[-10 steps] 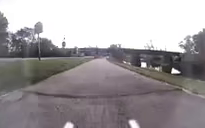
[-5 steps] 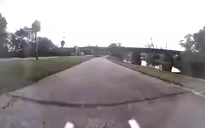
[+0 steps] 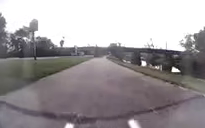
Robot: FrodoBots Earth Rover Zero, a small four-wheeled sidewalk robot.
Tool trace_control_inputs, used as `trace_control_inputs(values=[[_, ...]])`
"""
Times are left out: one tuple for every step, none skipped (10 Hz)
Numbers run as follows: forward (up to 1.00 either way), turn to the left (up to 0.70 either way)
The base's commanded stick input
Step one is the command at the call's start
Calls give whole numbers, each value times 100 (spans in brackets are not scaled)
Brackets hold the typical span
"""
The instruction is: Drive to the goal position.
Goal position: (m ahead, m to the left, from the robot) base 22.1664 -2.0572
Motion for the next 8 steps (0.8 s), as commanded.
trace_control_inputs(values=[[70, 0], [70, 0], [70, 0], [70, 0], [70, 0], [70, 0], [70, 0], [70, 0]])
